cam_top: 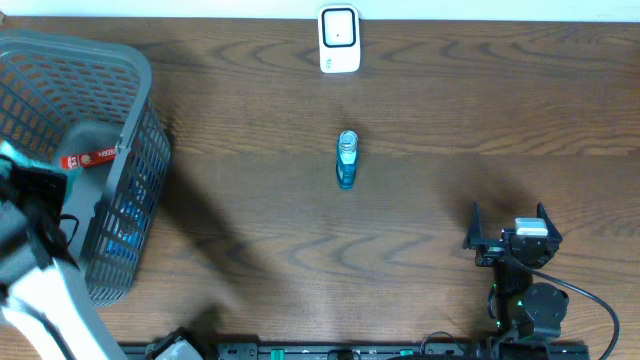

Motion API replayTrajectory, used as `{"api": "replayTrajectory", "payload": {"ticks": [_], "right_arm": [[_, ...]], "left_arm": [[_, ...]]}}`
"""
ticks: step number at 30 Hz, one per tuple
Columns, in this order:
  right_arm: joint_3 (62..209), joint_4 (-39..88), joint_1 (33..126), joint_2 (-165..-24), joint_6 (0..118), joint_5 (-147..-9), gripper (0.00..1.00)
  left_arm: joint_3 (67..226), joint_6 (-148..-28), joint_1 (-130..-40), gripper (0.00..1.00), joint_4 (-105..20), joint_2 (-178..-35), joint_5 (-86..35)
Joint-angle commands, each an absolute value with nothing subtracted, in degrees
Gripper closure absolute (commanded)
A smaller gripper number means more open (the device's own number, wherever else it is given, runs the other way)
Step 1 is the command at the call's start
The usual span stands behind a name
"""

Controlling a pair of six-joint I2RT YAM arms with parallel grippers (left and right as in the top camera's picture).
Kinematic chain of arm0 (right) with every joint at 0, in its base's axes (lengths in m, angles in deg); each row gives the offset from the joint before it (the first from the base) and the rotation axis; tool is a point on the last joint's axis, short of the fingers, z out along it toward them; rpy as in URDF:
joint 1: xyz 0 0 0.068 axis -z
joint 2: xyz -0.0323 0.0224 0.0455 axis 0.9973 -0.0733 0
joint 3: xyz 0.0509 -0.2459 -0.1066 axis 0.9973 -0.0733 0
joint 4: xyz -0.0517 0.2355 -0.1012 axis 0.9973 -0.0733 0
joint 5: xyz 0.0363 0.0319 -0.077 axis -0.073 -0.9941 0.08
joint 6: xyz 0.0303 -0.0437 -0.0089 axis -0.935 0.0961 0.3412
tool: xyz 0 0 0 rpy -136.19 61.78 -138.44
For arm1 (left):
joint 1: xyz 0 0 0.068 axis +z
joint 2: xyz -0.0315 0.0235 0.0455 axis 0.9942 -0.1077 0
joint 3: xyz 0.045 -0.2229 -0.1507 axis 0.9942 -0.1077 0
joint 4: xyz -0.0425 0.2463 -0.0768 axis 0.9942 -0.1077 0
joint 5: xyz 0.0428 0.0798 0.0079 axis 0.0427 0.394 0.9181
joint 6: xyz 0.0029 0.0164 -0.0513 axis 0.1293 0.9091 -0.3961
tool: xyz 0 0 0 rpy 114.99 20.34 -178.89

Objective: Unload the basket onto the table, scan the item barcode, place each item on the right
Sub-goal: 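Grasp the pale green ZAPPY wipes pack with the left gripper, then carry the wipes pack to the scanner beside the bottle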

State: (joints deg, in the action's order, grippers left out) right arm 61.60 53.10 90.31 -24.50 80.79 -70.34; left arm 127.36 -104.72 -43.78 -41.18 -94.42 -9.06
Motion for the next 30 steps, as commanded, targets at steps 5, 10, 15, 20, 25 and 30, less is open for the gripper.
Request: {"api": "replayTrajectory", "payload": {"ticks": [5,10,15,20,25,30], "right_arm": [[61.5,52.9,89.9,-24.1,80.2,-70.1,0.01],[61.5,52.9,89.9,-24.1,80.2,-70.1,0.01],[61.5,52.9,89.9,-24.1,80.2,-70.1,0.01],[61.5,52.9,89.9,-24.1,80.2,-70.1,0.01],[61.5,52.9,89.9,-24.1,80.2,-70.1,0.01],[61.5,52.9,89.9,-24.1,80.2,-70.1,0.01]], "left_arm": [[129.4,-103.0,-52.5,0.93,-39.3,-82.0,-30.6],[129.4,-98.1,-68.2,0.93,-40.3,-83.1,-29.4],[129.4,-95.5,-85.0,0.93,-46.4,-88.3,-11.0],[129.0,-95.6,-97.7,0.93,-49.9,-97.4,1.2],[128.7,-98.8,-103.8,0.92,-46.6,-108.6,2.9],[128.7,-103.0,-106.2,0.92,-41.3,-120.1,2.4]]}}
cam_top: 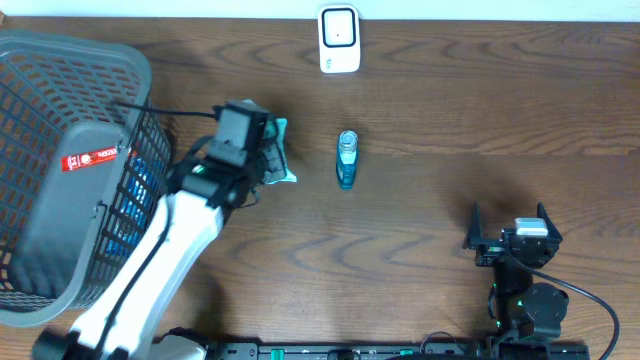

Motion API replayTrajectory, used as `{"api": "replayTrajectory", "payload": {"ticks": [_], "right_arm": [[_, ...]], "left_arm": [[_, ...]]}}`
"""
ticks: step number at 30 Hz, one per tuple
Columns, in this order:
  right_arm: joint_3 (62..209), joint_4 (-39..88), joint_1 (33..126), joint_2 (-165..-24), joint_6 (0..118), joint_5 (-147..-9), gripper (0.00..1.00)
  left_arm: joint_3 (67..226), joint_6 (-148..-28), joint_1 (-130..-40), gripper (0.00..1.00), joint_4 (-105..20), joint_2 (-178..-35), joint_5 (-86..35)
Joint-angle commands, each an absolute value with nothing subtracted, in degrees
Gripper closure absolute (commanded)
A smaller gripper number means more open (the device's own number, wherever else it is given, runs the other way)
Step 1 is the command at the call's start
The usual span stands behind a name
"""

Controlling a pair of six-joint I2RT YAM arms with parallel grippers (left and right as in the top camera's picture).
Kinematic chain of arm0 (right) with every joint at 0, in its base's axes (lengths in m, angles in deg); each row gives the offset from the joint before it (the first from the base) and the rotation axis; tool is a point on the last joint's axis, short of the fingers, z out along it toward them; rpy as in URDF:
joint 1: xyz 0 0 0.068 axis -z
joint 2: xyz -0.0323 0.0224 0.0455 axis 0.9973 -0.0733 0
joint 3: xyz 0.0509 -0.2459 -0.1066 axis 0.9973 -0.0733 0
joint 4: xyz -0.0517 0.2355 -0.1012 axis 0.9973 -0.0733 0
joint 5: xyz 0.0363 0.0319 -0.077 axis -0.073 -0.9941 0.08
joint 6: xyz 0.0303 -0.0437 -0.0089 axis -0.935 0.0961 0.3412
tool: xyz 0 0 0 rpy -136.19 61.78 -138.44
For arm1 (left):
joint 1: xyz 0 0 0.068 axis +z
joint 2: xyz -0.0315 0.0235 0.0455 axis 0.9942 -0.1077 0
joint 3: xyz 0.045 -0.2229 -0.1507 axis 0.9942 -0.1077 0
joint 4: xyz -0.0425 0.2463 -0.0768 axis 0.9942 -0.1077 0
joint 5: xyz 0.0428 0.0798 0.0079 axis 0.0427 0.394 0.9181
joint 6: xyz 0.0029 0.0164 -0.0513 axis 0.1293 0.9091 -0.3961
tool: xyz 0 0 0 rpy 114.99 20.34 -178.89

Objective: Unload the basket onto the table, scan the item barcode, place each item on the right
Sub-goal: 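Carry the wipes pack to the scanner beside the bottle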

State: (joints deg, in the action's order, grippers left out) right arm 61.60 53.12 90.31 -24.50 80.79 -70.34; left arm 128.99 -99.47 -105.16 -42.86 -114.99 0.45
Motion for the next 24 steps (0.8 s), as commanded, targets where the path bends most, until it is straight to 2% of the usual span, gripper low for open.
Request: {"api": "replayTrajectory", "payload": {"ticks": [1,6,7,11,12,13,16,17,18,19,21,22,24], "right_arm": [[61.5,52.9,89.9,-24.1,80.2,-70.1,0.01],[61.5,52.9,89.9,-24.1,80.2,-70.1,0.01],[61.5,52.9,89.9,-24.1,80.2,-70.1,0.01],[61.5,52.9,89.9,-24.1,80.2,-70.1,0.01],[61.5,52.9,89.9,-24.1,80.2,-70.1,0.01],[61.5,52.9,89.9,-24.1,80.2,-70.1,0.01],[61.5,52.9,89.9,-24.1,80.2,-70.1,0.01],[61.5,52.9,89.9,-24.1,80.2,-70.1,0.01],[61.5,52.9,89.9,-24.1,80.2,-70.1,0.01],[61.5,52.9,89.9,-24.1,80.2,-70.1,0.01],[61.5,52.9,89.9,-24.1,80.2,-70.1,0.01],[61.5,52.9,89.9,-24.1,80.2,-70.1,0.01],[61.5,52.9,89.9,-24.1,80.2,-70.1,0.01]], "left_arm": [[128.7,-103.5,-106.5,0.92,-40.7,-122.0,2.2],[128.7,-105.8,-108.9,0.93,-38.1,-131.7,-0.5],[128.7,-106.2,-109.4,0.87,-37.8,-133.0,-0.6],[128.8,-106.8,-110.4,0.31,-37.8,-134.3,-0.6],[128.8,-106.8,-110.4,0.25,-37.7,-133.9,-0.6],[128.8,-106.7,-110.4,0.11,-37.7,-133.2,-0.5],[128.8,-106.7,-109.8,0.11,-37.7,-130.1,0.3],[128.8,-106.6,-109.5,0.12,-37.7,-129.1,0.6],[128.8,-106.5,-109.3,0.19,-37.7,-127.8,1.2],[128.8,-106.5,-109.0,0.33,-37.7,-126.5,1.4],[128.8,-106.5,-108.5,0.77,-37.5,-124.9,1.4],[128.8,-106.5,-108.4,0.93,-37.4,-124.5,1.4],[128.8,-106.5,-108.2,0.93,-37.3,-124.4,1.4]]}}
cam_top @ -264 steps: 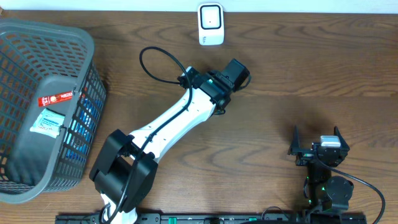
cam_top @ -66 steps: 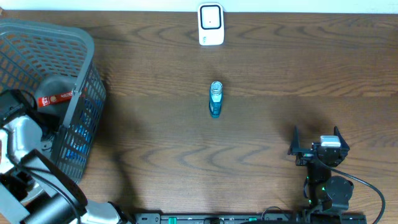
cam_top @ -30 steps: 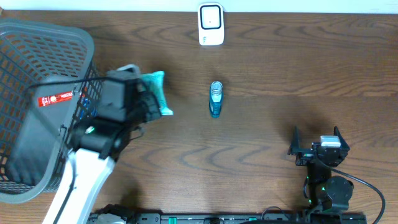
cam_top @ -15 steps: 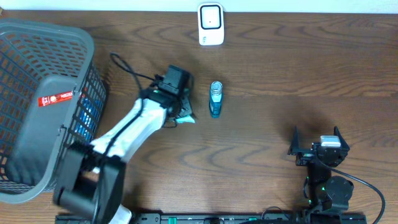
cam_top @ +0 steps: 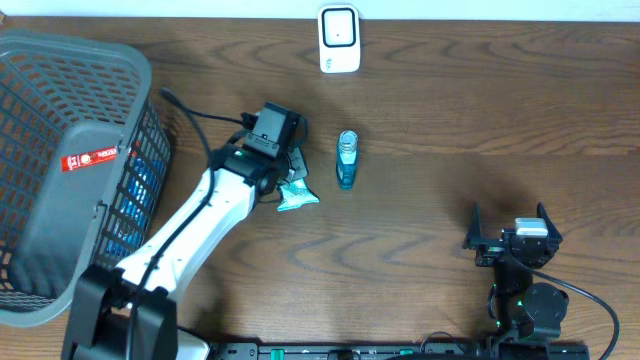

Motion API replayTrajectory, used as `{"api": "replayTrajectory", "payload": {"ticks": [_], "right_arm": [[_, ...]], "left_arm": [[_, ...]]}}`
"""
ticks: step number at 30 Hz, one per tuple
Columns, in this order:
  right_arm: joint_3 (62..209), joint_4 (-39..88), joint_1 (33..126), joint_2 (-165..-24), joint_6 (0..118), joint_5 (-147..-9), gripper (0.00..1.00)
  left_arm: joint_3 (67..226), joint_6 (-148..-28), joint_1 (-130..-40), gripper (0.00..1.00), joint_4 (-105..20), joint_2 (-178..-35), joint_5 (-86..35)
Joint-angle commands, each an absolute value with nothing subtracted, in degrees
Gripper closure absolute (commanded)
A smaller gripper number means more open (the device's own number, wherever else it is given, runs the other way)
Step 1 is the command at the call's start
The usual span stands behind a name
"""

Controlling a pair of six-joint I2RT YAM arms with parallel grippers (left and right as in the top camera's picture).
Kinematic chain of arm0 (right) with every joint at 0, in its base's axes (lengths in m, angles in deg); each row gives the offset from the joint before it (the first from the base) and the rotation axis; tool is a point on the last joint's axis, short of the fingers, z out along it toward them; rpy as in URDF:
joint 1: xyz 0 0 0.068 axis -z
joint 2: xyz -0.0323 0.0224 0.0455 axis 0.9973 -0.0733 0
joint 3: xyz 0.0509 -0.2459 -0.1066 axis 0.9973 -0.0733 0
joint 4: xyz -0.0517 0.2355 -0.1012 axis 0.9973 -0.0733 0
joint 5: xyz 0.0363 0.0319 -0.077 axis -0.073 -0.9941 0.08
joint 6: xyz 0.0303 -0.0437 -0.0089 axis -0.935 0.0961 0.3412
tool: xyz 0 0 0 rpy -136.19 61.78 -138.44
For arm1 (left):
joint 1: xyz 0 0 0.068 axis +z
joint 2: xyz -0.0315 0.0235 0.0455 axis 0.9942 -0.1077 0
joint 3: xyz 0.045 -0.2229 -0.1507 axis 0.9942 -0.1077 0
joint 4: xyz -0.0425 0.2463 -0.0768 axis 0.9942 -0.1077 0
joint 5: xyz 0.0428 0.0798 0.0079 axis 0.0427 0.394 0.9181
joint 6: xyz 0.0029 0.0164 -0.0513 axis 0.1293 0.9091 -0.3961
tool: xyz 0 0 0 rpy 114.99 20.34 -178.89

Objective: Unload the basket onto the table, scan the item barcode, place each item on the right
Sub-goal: 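Carry the wipes pack to the scanner beside the bottle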

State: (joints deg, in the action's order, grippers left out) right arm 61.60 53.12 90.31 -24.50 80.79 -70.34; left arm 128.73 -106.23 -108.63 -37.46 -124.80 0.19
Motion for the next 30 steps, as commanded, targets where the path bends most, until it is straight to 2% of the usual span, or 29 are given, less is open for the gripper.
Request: {"api": "replayTrajectory", "payload": {"ticks": [1,20,26,27,28,30], "right_arm": [[61.5,52.9,89.9,-24.1,80.2,-70.1,0.01],[61.5,52.9,89.9,-24.1,80.2,-70.1,0.01],[61.5,52.9,89.9,-24.1,80.2,-70.1,0.01],[61.5,52.9,89.9,-24.1,80.2,-70.1,0.01],[61.5,52.9,89.9,-24.1,80.2,-70.1,0.01],[61.5,52.9,89.9,-24.1,80.2,-70.1,0.01]], "left_arm": [[128.8,-106.5,-108.2,0.93,-37.4,-124.7,1.4],[126.2,-109.7,-108.3,0.93,-35.6,-142.0,0.7],[126.7,-108.8,-108.4,0.93,-36.3,-136.5,-0.2],[127.0,-108.4,-108.4,0.9,-36.8,-134.9,-0.2],[127.6,-107.5,-108.4,0.83,-37.7,-132.1,-0.1],[128.6,-105.7,-108.3,0.59,-38.8,-127.6,-0.1]]}}
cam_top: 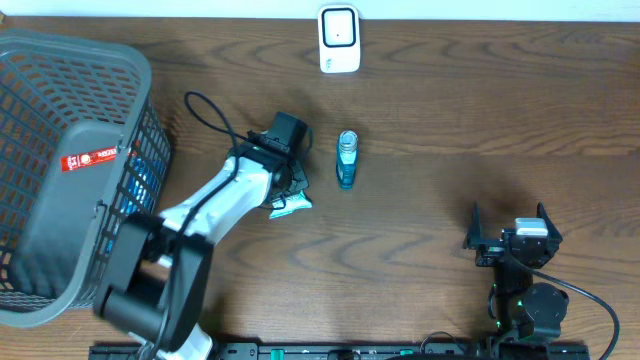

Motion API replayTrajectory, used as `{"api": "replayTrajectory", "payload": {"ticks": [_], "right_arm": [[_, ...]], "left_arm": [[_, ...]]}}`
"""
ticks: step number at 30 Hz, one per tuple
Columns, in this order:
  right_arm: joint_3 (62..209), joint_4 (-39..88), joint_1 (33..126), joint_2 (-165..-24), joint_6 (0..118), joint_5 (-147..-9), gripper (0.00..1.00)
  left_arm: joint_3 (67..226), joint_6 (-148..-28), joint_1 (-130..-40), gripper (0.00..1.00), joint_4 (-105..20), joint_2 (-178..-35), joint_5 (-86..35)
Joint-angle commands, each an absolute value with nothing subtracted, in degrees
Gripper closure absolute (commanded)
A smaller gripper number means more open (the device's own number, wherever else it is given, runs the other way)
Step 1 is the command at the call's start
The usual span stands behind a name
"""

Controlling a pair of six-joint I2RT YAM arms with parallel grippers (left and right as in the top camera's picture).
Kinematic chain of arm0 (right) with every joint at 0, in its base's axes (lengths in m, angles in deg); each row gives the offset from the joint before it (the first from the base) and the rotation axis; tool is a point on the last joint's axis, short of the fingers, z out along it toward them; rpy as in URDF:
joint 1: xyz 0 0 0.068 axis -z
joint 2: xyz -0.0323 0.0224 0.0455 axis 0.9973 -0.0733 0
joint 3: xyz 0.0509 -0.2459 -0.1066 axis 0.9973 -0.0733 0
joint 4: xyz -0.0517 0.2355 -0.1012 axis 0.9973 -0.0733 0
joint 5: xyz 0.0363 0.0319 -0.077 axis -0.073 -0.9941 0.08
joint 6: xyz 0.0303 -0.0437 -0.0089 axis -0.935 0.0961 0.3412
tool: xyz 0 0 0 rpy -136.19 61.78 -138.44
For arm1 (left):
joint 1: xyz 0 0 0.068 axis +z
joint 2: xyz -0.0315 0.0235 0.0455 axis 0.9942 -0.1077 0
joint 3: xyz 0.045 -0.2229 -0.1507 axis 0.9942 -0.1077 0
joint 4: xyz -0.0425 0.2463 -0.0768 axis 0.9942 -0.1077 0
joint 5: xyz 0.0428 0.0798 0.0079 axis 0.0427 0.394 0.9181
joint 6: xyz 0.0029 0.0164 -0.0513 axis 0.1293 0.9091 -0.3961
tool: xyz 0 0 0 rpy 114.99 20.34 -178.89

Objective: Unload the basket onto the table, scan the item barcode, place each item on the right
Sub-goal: 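Carry the wipes pack to the scanner beside the bottle, then release the wipes pack on the table and withdraw the left gripper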

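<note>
My left gripper (290, 188) reaches to the table's middle, just left of a blue bottle (346, 160) lying on the wood. A teal and white packet (289, 206) sticks out from under its fingers, which look shut on it. The packet is low over the table; whether it touches the wood is unclear. The white barcode scanner (339, 40) stands at the far edge, well beyond both items. My right gripper (508, 236) rests near the front right, open and holding nothing.
A grey mesh basket (60, 120) with a red label fills the left side and has blue items inside. The left arm's cable loops over the table near the basket's right wall.
The left wrist has turned and the teal packet has shifted slightly left and toward the front. The bottle, scanner and right arm have not moved.
My left gripper was down in the basket at the far left. Then it was out over the table holding a teal packet beside the basket. It then held the packet close to the blue bottle, and now holds it lower there.
</note>
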State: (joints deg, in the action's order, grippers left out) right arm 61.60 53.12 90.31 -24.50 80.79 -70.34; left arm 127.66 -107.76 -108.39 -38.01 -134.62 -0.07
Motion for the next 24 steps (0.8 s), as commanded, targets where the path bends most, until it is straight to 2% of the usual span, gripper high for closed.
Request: {"api": "replayTrajectory", "payload": {"ticks": [1,3,6,13,19,24], "right_arm": [[61.5,52.9,89.9,-24.1,80.2,-70.1,0.01],[61.5,52.9,89.9,-24.1,80.2,-70.1,0.01],[61.5,52.9,89.9,-24.1,80.2,-70.1,0.01],[61.5,52.9,89.9,-24.1,80.2,-70.1,0.01],[61.5,52.9,89.9,-24.1,80.2,-70.1,0.01],[61.5,52.9,89.9,-24.1,80.2,-70.1,0.01]], "left_arm": [[129.3,-104.3,-108.2,0.45,-39.2,-124.7,-0.1],[130.0,-102.4,-107.9,0.13,-39.4,-119.8,-0.1],[130.7,-101.5,-106.6,0.01,-39.9,-111.8,1.2],[134.1,-97.8,-95.7,0.02,-44.2,-96.7,2.1],[141.7,-97.2,-77.2,0.02,-50.8,-93.2,2.1],[144.4,-97.2,-61.2,0.02,-53.6,-96.3,-6.1]]}}
